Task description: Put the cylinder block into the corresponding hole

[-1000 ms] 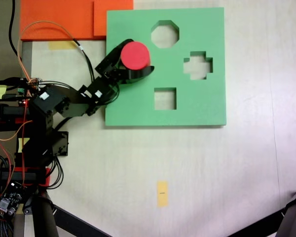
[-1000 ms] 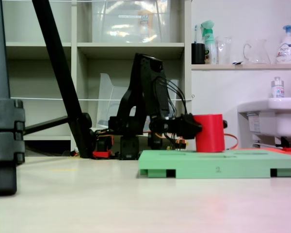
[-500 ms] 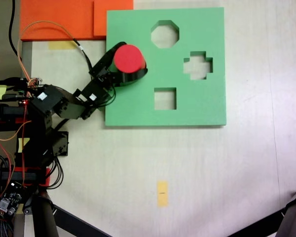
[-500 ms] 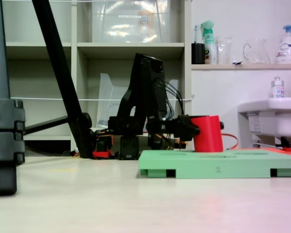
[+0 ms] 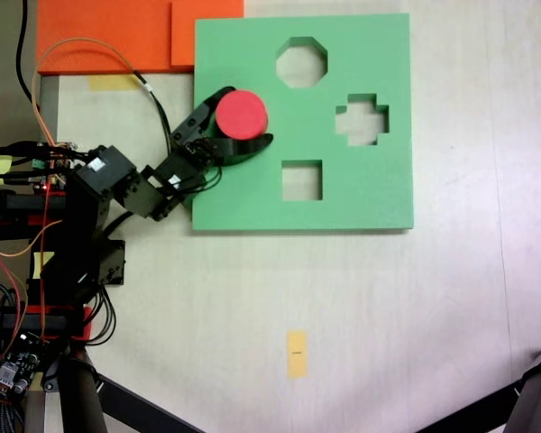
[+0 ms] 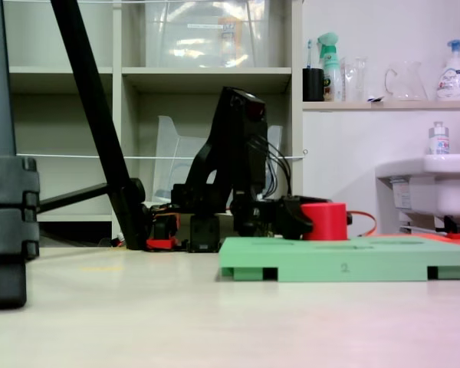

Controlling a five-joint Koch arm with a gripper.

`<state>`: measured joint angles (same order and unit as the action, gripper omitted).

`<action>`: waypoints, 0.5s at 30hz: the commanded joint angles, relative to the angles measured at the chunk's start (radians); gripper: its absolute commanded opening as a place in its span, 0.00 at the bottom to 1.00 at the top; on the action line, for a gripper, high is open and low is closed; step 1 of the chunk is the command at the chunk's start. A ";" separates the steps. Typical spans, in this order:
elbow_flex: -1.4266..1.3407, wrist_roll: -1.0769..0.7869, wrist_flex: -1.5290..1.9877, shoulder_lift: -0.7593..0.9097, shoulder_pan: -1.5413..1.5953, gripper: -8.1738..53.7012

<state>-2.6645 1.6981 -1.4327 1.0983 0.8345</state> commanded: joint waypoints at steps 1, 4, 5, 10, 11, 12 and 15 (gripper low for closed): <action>0.006 -0.017 -0.101 0.002 -0.002 0.77; 0.006 -0.075 -0.043 -0.003 -0.003 0.86; 0.015 -0.084 0.028 0.008 -0.002 0.88; 0.021 -0.126 0.202 0.074 0.005 0.97; 0.021 -0.126 0.202 0.075 0.005 0.97; 0.018 -0.127 0.204 0.086 0.006 0.97; -0.018 -0.135 0.225 0.170 0.023 0.97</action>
<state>-2.6707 1.5601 -1.2195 1.2072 0.8452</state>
